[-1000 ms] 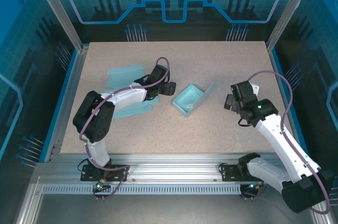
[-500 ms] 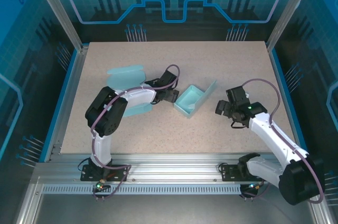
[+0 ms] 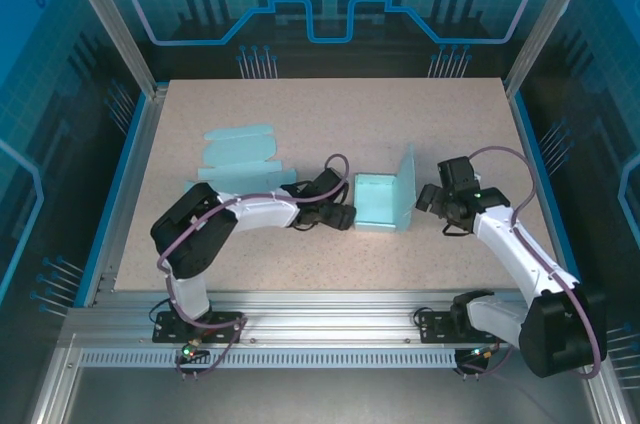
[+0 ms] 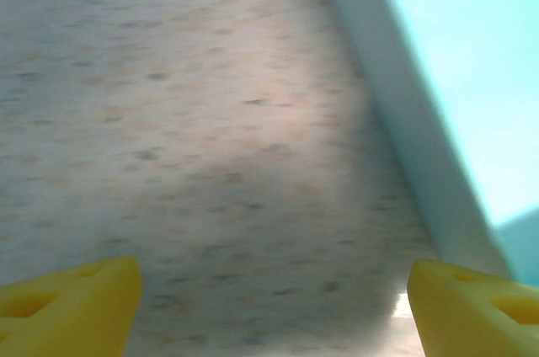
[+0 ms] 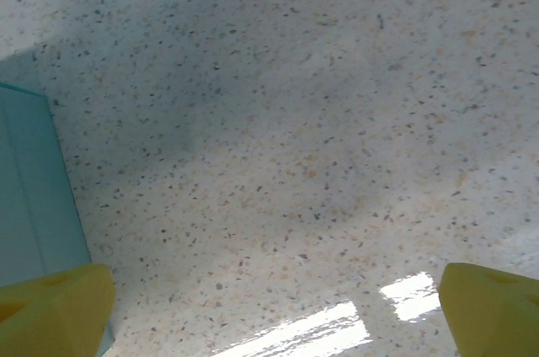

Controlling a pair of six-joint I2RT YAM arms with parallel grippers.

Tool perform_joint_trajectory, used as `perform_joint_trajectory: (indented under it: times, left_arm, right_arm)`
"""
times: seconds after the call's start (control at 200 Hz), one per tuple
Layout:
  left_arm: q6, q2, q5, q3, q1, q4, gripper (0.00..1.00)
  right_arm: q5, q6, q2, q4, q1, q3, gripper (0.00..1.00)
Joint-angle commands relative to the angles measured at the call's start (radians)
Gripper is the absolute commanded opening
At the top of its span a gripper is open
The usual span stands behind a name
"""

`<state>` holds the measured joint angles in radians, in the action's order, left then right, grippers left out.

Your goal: Fold the paper box

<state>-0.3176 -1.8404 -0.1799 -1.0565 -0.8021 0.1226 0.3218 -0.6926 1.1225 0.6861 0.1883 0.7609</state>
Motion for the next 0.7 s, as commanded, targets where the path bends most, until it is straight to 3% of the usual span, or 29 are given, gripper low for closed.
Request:
perform_joint_trajectory:
  times: [0.0, 0.155, 0.27, 0.4, 0.54, 0.695]
  left_arm:
    - [-0.059, 0.006, 0.103, -0.006, -0.051, -0.131, 0.84]
    - [-0.006, 0.022, 0.078, -0.023, -0.095, -0.137, 0.85]
    - [0.055, 0.093, 0.003, -0.006, -0.081, -0.121, 0.85]
    - [0.215, 0.089, -0.044, -0.069, -0.035, -0.09, 0.84]
    - [0.376, -0.008, 0.066, -0.183, 0.044, -0.102, 0.83]
    - [0.501, -0.149, 0.213, -0.375, 0.085, 0.031, 0.83]
  right_arm:
    - [0.087, -0.039, 0.002, 0.086, -0.025, 0.045, 1.0]
    - [0.137, -0.058, -0.007, 0.165, -0.032, 0.076, 1.0]
    - [0.172, -0.082, -0.036, 0.192, -0.032, 0.08, 1.0]
    - [0.199, -0.115, -0.083, 0.202, -0.034, 0.081, 1.0]
    - [0.218, -0.132, -0.138, 0.211, -0.034, 0.074, 1.0]
    - [0.239, -0.127, -0.194, 0.234, -0.034, 0.065, 1.0]
